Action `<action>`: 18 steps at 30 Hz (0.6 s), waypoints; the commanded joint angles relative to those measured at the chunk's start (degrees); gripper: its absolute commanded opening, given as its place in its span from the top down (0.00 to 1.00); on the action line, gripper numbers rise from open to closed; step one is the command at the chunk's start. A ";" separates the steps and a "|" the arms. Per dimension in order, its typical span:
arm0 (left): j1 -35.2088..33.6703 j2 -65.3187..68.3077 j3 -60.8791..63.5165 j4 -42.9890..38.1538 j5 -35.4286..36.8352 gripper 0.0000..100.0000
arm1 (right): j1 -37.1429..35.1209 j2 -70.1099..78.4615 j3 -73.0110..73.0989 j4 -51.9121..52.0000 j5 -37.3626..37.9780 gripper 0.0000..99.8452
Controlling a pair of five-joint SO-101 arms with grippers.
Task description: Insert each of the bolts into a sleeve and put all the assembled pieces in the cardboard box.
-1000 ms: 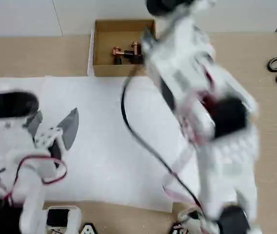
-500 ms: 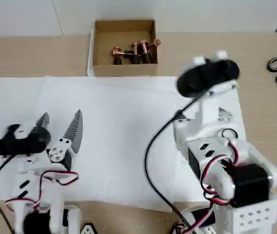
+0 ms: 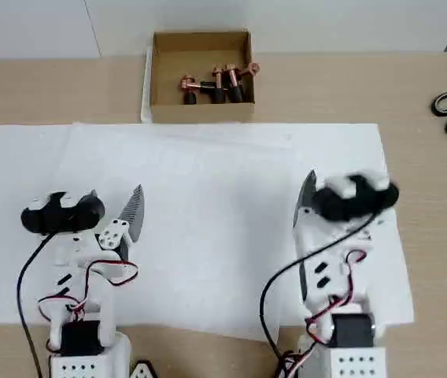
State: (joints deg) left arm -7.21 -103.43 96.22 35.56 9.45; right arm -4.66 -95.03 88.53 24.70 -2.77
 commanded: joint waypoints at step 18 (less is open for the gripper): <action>0.09 -0.79 -0.31 17.23 -0.26 0.74 | 0.40 -7.60 8.00 25.36 -0.53 0.74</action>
State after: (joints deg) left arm -7.21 -103.43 96.57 52.53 9.36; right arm -4.48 -102.24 96.00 46.07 -2.86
